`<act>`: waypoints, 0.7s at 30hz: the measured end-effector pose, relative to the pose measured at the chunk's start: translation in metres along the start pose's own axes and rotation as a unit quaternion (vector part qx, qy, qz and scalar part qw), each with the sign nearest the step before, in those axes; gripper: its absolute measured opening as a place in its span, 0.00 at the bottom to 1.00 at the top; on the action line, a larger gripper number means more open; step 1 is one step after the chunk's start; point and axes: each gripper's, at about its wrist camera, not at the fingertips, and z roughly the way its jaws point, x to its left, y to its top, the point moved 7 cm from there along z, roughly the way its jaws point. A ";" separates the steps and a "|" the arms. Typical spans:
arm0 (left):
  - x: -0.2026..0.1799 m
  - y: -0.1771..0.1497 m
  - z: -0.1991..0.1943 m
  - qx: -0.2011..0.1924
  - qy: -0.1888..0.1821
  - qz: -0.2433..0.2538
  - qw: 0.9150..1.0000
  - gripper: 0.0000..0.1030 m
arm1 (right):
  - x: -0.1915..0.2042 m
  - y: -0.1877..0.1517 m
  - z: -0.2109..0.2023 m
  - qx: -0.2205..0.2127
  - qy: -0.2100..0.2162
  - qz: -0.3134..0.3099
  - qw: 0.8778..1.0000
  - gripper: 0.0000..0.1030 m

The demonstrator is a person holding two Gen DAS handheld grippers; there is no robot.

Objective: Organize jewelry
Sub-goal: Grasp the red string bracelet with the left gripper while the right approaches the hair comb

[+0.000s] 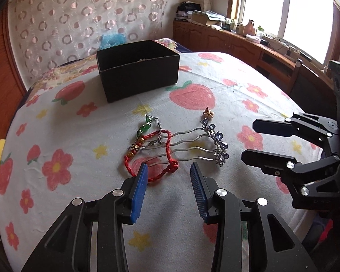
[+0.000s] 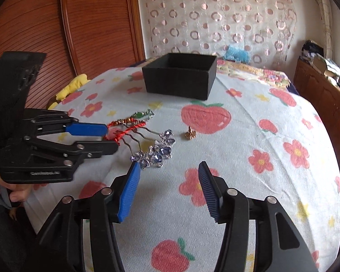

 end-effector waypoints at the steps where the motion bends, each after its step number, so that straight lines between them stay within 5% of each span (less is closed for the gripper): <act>1: -0.001 0.000 0.002 0.002 0.004 0.003 1.000 0.35 | 0.001 -0.001 0.001 0.000 -0.001 -0.001 1.000 0.54; 7: 0.001 -0.001 0.009 0.009 0.026 0.012 1.000 0.32 | 0.007 -0.002 0.003 0.002 -0.014 -0.021 1.000 0.54; 13: 0.007 -0.003 0.004 0.006 0.030 0.005 1.000 0.06 | 0.008 -0.002 0.004 0.003 -0.013 -0.018 1.000 0.54; 21: 0.015 -0.007 -0.026 -0.032 0.033 -0.015 0.999 0.05 | 0.007 -0.003 0.005 0.005 -0.008 -0.015 1.000 0.54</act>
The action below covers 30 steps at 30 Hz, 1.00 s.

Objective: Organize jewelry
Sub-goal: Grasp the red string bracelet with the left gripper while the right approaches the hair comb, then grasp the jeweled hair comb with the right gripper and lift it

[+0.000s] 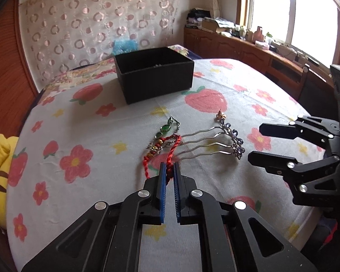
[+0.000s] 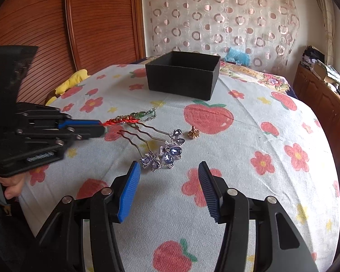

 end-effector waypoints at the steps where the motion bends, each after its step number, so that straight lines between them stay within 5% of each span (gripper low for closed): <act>1: 0.001 0.000 -0.003 -0.004 0.001 -0.002 1.000 0.05 | -0.001 0.000 0.000 0.001 0.002 0.001 1.000 0.54; 6: 0.008 0.002 -0.024 -0.029 0.000 -0.016 0.999 0.05 | 0.002 0.000 0.003 0.014 0.008 -0.012 1.000 0.55; 9: 0.011 0.004 -0.033 -0.040 -0.001 -0.021 0.999 0.05 | 0.004 0.003 0.006 0.022 0.018 -0.016 0.999 0.68; 20: 0.021 0.018 -0.067 -0.085 -0.009 -0.037 0.996 0.05 | 0.009 0.020 0.026 0.053 0.021 -0.050 0.997 0.69; 30: 0.029 0.019 -0.067 -0.087 -0.004 -0.044 0.995 0.05 | 0.007 0.024 0.047 0.080 0.023 -0.064 0.994 0.70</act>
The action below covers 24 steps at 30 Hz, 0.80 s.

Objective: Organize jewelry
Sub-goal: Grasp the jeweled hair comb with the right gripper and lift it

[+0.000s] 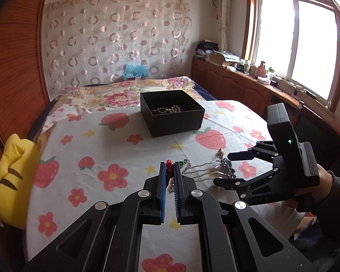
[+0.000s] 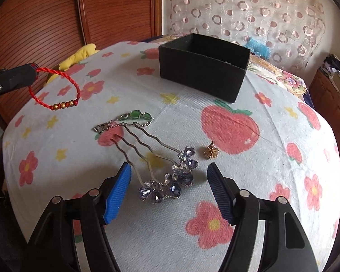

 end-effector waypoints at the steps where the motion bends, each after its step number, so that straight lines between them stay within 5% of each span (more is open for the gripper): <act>1: 0.000 -0.001 -0.001 0.001 0.000 0.000 1.000 0.05 | 0.000 0.001 0.001 0.000 0.001 -0.002 1.000 0.70; 8: -0.002 -0.004 0.003 0.006 -0.002 0.004 1.000 0.05 | -0.001 0.004 0.003 -0.004 0.007 -0.007 1.000 0.69; 11: -0.001 -0.004 0.003 0.006 -0.001 0.003 1.000 0.05 | 0.000 0.005 0.000 -0.011 0.016 -0.007 1.000 0.58; 24: 0.005 -0.005 0.005 0.006 0.005 0.001 1.000 0.05 | -0.002 0.001 -0.027 -0.041 0.026 0.008 0.999 0.57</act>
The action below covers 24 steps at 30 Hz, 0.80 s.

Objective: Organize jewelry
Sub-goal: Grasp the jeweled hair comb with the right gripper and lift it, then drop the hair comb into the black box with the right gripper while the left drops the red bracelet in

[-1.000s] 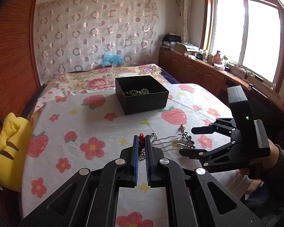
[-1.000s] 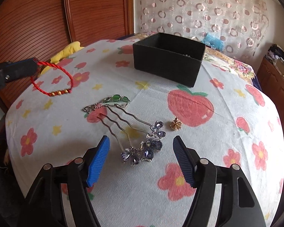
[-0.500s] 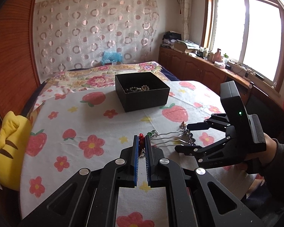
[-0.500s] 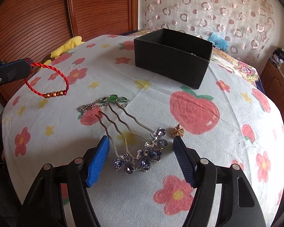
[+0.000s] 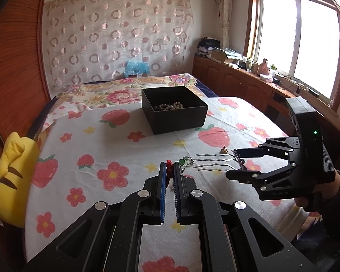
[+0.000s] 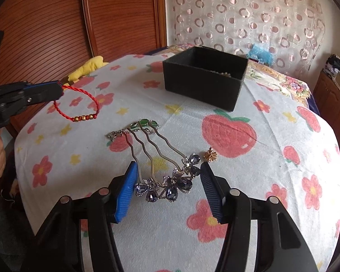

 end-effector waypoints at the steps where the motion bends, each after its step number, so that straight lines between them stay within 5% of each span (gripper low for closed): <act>1: 0.000 0.001 0.000 -0.001 0.001 0.001 1.000 0.05 | -0.001 0.001 -0.002 -0.002 -0.002 -0.001 1.000 0.57; 24: 0.008 0.058 0.026 -0.016 0.010 0.015 1.000 0.05 | -0.054 0.085 -0.005 -0.048 -0.023 -0.005 0.999 0.57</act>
